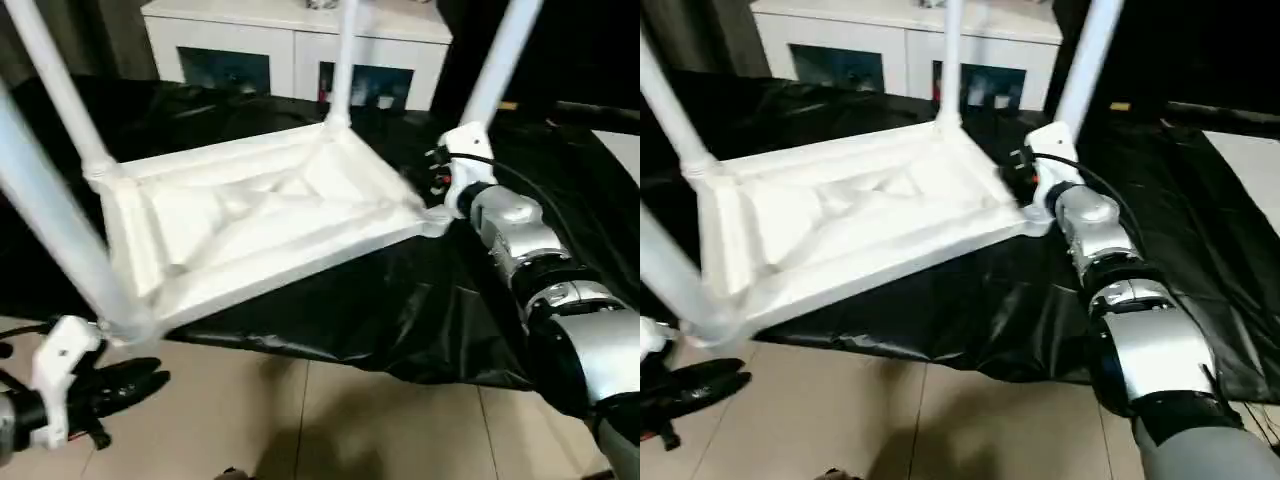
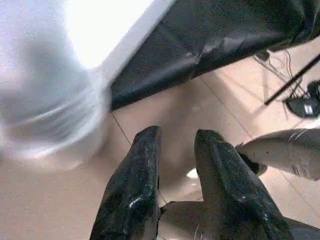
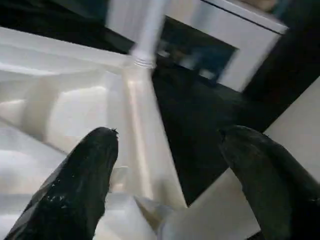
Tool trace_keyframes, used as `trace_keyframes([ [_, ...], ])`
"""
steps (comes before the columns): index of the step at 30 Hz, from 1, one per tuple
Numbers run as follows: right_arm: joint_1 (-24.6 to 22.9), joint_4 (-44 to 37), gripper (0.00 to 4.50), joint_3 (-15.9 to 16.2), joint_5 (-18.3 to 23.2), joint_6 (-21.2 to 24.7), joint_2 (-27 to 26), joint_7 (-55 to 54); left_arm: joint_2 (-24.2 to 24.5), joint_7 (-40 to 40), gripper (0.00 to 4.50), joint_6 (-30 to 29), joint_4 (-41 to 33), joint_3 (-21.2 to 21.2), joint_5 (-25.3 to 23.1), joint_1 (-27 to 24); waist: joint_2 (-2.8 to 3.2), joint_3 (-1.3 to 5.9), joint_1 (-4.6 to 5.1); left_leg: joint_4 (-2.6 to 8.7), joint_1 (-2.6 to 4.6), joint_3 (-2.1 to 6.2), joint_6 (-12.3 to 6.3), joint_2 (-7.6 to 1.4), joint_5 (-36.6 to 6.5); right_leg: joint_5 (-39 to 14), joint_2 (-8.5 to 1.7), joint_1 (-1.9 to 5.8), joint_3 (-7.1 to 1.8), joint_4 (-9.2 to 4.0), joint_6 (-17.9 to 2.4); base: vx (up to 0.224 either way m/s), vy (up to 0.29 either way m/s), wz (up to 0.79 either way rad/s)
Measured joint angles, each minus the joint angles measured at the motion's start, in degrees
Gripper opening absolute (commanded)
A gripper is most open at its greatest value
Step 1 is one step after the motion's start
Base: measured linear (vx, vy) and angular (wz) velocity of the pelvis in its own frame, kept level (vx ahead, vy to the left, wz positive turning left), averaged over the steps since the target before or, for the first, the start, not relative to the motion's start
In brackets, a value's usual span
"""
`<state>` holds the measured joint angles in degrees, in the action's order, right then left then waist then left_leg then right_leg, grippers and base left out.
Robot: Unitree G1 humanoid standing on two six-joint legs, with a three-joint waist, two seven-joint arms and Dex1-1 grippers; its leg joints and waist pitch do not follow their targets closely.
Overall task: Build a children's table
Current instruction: Rotate table base
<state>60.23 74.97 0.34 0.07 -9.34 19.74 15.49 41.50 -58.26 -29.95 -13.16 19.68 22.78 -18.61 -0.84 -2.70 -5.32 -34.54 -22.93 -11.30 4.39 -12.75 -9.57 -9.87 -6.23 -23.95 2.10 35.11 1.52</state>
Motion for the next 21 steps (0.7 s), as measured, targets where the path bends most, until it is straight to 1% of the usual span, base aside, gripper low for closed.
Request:
trace_keyframes([
  [3, 0.0, 0.9, 3.82, -0.05, -1.17, 0.02, 1.77, -3.35, 0.16, -0.19, 1.34, 0.27, 0.17, 0.79, 0.03, -1.18, 0.02, -0.01, -0.2, 0.0, -0.03, -0.08, 0.0, 0.0, 0.0, -0.05, -0.01, 0.03, -0.07, 0.03, 0.08, 0.0, 0.0, 0.0],
  [6, -0.01, 1.47, 3.82, -1.18, -1.7, -0.11, 2.49, -5.36, 0.36, -0.41, 1.34, 1.69, 0.57, 1.92, 0.05, -1.78, -0.02, 0.01, 0.12, 0.0, -0.03, -0.06, 0.0, 0.01, 0.0, -0.05, 0.03, 0.01, -0.02, 0.07, 0.09, 0.0, 0.0, 0.0],
  [7, -0.01, 1.62, 3.82, -2.07, -1.61, -0.2, 2.64, -5.51, 0.59, -0.54, 1.34, 2.12, 0.57, 2.69, 0.12, -1.78, -0.02, 0.01, 0.25, 0.0, -0.02, -0.04, 0.0, 0.02, 0.0, -0.05, 0.04, -0.01, -0.02, 0.13, 0.09, 0.0, 0.0, 0.0],
  [9, -0.01, 1.64, 3.82, -2.73, -0.76, -0.34, 2.69, -4.95, 0.77, -0.66, 1.34, 2.55, 0.55, 3.65, 0.73, -1.5, -0.01, 0.0, 0.41, 0.0, 0.01, -0.05, 0.01, 0.01, 0.0, -0.05, 0.06, -0.04, -0.01, 0.17, 0.1, 0.0, 0.0, 0.0],
  [12, 0.0, 1.62, 3.82, -3.39, 0.28, -1.6, 1.01, -0.52, 0.42, -0.56, 1.34, 2.65, 0.05, 4.1, 2.72, 0.92, -0.05, 0.03, 0.59, 0.0, 0.05, -0.02, 0.01, -0.08, 0.0, -0.04, 0.21, -0.06, -0.01, 0.25, 0.08, 0.0, 0.0, 0.0],
  [15, -0.03, 1.6, 3.82, -3.06, 0.32, -2.08, -2.08, 4.28, 0.41, -0.46, 1.34, 2.89, -2.48, 3.53, 3.74, 3.28, -0.1, 0.06, 1.1, -0.01, 0.07, 0.06, 0.09, -0.18, 0.05, 0.04, 0.38, -0.08, -0.02, 0.26, -0.03, 0.0, 0.0, 0.0],
  [18, -1.58, 0.08, 3.82, -1.58, -0.13, -2.11, -2.99, 6.81, 0.05, -0.21, 1.34, 2.91, -3.4, 1.66, 3.87, 5.3, -0.17, 0.11, 0.96, 0.0, 0.1, 0.06, 0.1, -0.18, 0.06, 0.05, 0.39, -0.06, -0.03, 0.31, -0.05, 0.0, 0.0, 0.0],
  [21, -3.28, -0.25, 3.82, -0.82, -1.1, -1.94, -3.62, 5.88, -0.25, 0.03, 1.34, 2.76, -3.36, 0.13, 3.79, 6.82, -0.17, 0.11, 0.15, -0.01, 0.09, 0.05, 0.13, -0.16, 0.08, 0.06, 0.38, -0.03, -0.06, 0.3, -0.06, 0.0, 0.0, 0.0],
])
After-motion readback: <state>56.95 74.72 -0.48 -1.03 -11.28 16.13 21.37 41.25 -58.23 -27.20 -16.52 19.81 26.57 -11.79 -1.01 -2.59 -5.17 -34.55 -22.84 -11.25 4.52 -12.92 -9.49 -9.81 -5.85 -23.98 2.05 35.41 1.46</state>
